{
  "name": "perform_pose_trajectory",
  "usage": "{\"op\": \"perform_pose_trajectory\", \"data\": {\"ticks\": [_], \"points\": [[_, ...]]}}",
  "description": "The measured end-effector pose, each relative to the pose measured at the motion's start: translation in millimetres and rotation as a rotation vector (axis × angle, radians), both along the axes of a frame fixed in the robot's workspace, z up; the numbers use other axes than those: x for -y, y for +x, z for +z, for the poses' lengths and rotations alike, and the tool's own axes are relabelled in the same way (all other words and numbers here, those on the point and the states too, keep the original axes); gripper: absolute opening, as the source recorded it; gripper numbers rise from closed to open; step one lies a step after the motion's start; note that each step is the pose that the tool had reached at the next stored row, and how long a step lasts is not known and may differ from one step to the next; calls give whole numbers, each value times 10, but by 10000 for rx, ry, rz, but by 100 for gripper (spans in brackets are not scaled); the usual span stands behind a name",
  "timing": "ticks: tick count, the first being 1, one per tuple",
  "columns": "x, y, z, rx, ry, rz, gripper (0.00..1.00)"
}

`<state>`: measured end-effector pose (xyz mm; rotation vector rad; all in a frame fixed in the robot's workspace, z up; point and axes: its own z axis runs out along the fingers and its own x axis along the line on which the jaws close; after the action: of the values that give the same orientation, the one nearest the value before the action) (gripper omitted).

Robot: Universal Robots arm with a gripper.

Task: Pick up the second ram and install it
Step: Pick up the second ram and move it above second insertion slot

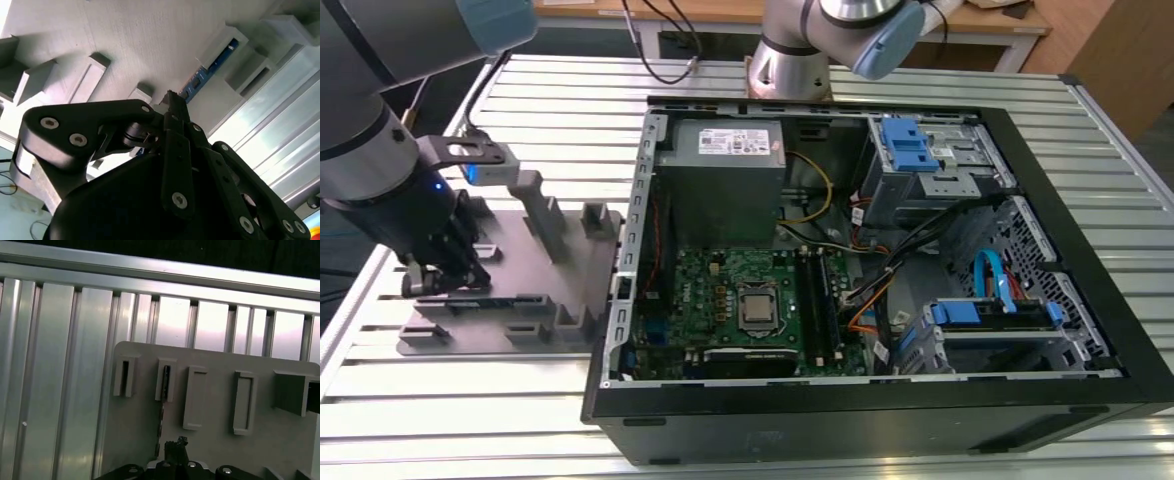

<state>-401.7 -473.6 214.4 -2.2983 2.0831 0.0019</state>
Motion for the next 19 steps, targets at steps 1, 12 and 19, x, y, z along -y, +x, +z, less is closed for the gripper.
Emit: {"op": "perform_pose_trajectory", "data": {"ticks": [1, 12, 19], "points": [[10, -1, -8, 0, -20, -14, 7], [79, -5, -52, 20, -97, -304, 7], [82, -1, -55, -329, -100, -316, 7]]}}
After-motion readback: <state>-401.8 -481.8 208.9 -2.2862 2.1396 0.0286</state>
